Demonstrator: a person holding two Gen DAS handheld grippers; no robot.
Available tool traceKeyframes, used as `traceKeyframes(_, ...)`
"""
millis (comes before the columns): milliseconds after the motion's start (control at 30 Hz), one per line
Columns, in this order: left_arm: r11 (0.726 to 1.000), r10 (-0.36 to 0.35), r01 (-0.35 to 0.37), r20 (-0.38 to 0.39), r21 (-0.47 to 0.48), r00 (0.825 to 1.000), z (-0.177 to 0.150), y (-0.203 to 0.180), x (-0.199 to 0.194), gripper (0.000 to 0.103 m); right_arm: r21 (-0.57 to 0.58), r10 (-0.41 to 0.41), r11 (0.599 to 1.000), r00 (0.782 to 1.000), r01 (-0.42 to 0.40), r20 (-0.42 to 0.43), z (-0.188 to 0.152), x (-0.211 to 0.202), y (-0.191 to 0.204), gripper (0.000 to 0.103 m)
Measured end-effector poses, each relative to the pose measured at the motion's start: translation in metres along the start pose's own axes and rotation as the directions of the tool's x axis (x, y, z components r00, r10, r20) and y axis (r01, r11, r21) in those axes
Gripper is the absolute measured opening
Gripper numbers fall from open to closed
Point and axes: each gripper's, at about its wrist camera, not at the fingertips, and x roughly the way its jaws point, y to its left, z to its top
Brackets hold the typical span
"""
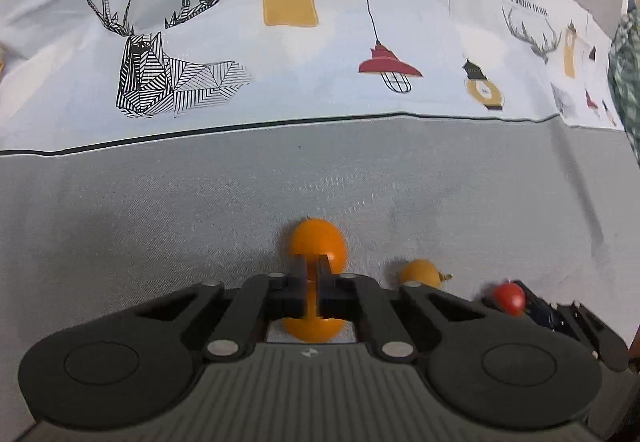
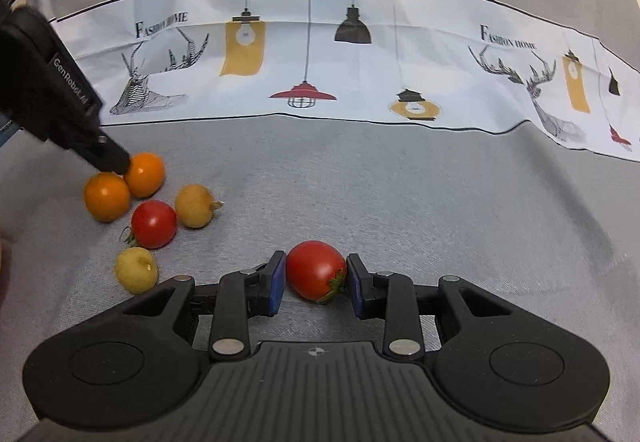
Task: Organize fruits
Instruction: 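Grasp a mandarin orange with the left tool while the right tool holds the tomato, then carry the orange and tomato over the pink plate with both tools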
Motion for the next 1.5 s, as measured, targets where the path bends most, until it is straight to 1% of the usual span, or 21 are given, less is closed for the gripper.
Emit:
traceKeyframes(33, 1.000, 0.002, -0.002, 0.003, -0.002, 1.000, -0.002, 0.000, -0.002, 0.005, 0.003, 0.001, 1.000, 1.000, -0.001, 0.000, 0.000, 0.000, 0.000, 0.033)
traceKeyframes(100, 1.000, -0.001, 0.001, 0.009, -0.007, 1.000, -0.006, 0.002, -0.005, 0.015, 0.012, 0.006, 1.000, 1.000, -0.006, -0.001, 0.001, 0.000, -0.001, 0.033)
traceKeyframes(167, 1.000, -0.018, 0.018, 0.013, -0.007, 1.000, -0.010, 0.004, -0.007, 0.047, 0.012, 0.005, 1.000, 1.000, -0.005, -0.001, 0.001, -0.001, -0.001, 0.033)
traceKeyframes(233, 1.000, -0.023, 0.022, 0.019, 0.012, 1.000, -0.014, 0.002, -0.008, 0.057, 0.011, 0.003, 1.000, 1.000, -0.003, -0.001, 0.001, -0.001, 0.000, 0.033)
traceKeyframes(267, 0.999, -0.024, 0.024, 0.017, 0.025, 1.000, -0.015, 0.000, -0.008, 0.058, 0.011, 0.003, 1.000, 1.000, -0.003, -0.001, 0.001, -0.001, -0.001, 0.033)
traceKeyframes(333, 0.999, -0.014, 0.014, 0.002, 0.032, 1.000, -0.016, -0.002, -0.002, 0.058, 0.011, 0.004, 1.000, 1.000, -0.004, 0.000, 0.001, -0.001, 0.000, 0.033)
traceKeyframes(500, 1.000, -0.014, 0.014, -0.037, 0.006, 0.999, -0.014, -0.003, 0.015, 0.059, 0.007, 0.007, 1.000, 1.000, -0.007, 0.003, 0.001, 0.000, -0.001, 0.033)
traceKeyframes(533, 1.000, -0.021, 0.021, -0.047, 0.007, 0.999, -0.016, -0.004, 0.018, 0.057, 0.009, 0.008, 1.000, 1.000, -0.009, 0.003, 0.001, 0.000, -0.001, 0.033)
traceKeyframes(567, 1.000, -0.023, 0.024, -0.054, 0.013, 0.998, -0.017, -0.005, 0.020, 0.045, 0.010, 0.009, 1.000, 1.000, -0.009, 0.003, 0.001, 0.000, -0.001, 0.034)
traceKeyframes(600, 0.999, -0.033, 0.034, -0.064, 0.016, 0.997, -0.018, -0.006, 0.022, 0.041, 0.010, 0.010, 1.000, 1.000, -0.010, 0.003, 0.001, 0.000, -0.002, 0.034)
traceKeyframes(700, 1.000, -0.013, 0.014, -0.058, 0.022, 0.998, -0.020, -0.010, 0.020, 0.041, 0.011, 0.014, 1.000, 1.000, -0.014, 0.003, 0.002, 0.000, -0.002, 0.033)
traceKeyframes(800, 1.000, 0.000, 0.000, -0.033, 0.009, 0.999, -0.022, -0.012, 0.005, 0.041, 0.036, 0.024, 0.999, 1.000, -0.025, 0.016, 0.003, -0.004, -0.005, 0.033)
traceKeyframes(933, 0.999, 0.011, -0.010, 0.034, -0.036, 0.999, -0.032, -0.011, -0.043, 0.041, 0.045, 0.020, 0.999, 0.999, -0.022, 0.046, 0.009, -0.019, -0.008, 0.033)
traceKeyframes(1000, 0.998, 0.044, -0.041, 0.075, -0.041, 0.996, -0.045, -0.011, -0.075, 0.041, 0.052, 0.019, 0.998, 0.999, -0.021, 0.049, 0.013, -0.034, -0.009, 0.033)
traceKeyframes(1067, 0.997, 0.055, -0.049, 0.100, -0.059, 0.994, -0.065, -0.009, -0.109, 0.041, 0.061, 0.028, 0.998, 0.998, -0.031, 0.049, 0.016, -0.051, -0.008, 0.033)
traceKeyframes(1167, 0.992, 0.070, -0.058, 0.114, -0.108, 0.991, -0.101, -0.006, -0.152, 0.041, 0.046, 0.077, 0.996, 0.994, -0.080, 0.071, 0.016, -0.094, -0.002, 0.033)
traceKeyframes(1233, 0.987, 0.091, -0.075, 0.114, -0.141, 0.989, -0.126, -0.004, -0.175, 0.041, 0.022, 0.117, 0.993, 0.990, -0.119, 0.075, 0.011, -0.130, 0.006, 0.033)
traceKeyframes(1367, 0.969, 0.173, -0.148, 0.114, -0.198, 0.978, -0.182, -0.003, -0.217, 0.041, -0.031, 0.180, 0.983, 0.981, -0.178, 0.078, -0.001, -0.190, 0.023, 0.033)
traceKeyframes(1433, 0.962, 0.178, -0.148, 0.119, -0.229, 0.977, -0.205, 0.001, -0.234, 0.041, -0.080, 0.201, 0.978, 0.976, -0.194, 0.086, -0.006, -0.215, 0.036, 0.033)
traceKeyframes(1500, 0.957, 0.175, -0.139, 0.126, -0.256, 0.976, -0.228, 0.005, -0.251, 0.041, -0.105, 0.217, 0.972, 0.972, -0.208, 0.085, -0.007, -0.232, 0.047, 0.033)
